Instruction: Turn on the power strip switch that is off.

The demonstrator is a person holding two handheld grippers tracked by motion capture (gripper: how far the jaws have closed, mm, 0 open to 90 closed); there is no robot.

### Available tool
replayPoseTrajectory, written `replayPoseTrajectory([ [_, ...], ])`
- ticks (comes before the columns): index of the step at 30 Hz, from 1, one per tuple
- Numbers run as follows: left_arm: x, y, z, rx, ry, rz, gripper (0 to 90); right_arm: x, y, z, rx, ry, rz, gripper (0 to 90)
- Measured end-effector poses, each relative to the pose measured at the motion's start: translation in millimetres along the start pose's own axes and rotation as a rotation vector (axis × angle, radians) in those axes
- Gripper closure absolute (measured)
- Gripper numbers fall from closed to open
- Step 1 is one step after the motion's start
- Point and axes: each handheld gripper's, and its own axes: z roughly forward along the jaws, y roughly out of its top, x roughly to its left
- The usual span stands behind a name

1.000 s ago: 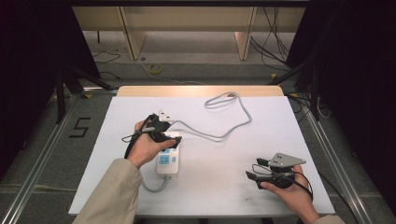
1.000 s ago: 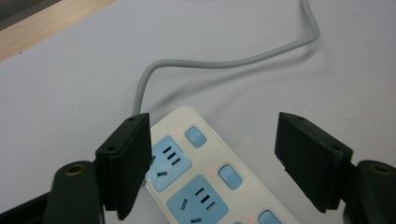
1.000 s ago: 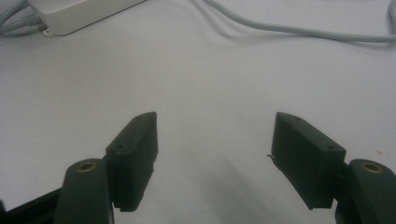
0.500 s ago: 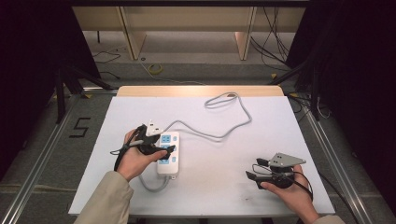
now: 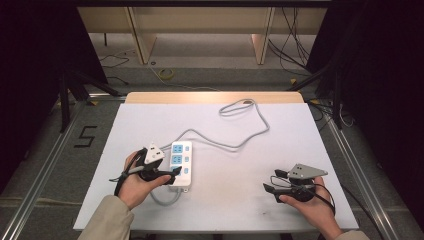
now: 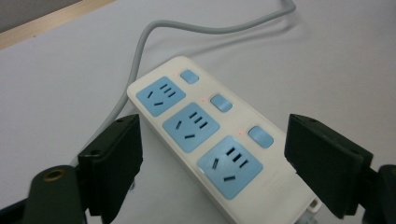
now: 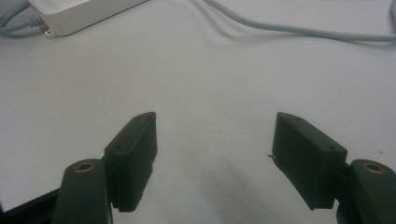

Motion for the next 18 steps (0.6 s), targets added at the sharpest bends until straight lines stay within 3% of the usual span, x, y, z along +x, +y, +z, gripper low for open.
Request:
replayPoseTrajectory([
  [9,3.2,-25.0,-14.5,0.012,0.042,-0.031,18.4,0.2,0.3,0.3,0.002,0.004,-0.001,31.7],
  [18,5.7,-34.3,-14.4,0.032,0.059,-0.025,17.3,0.0,0.4,-0.1,0.000,0.004,-0.001,31.6],
])
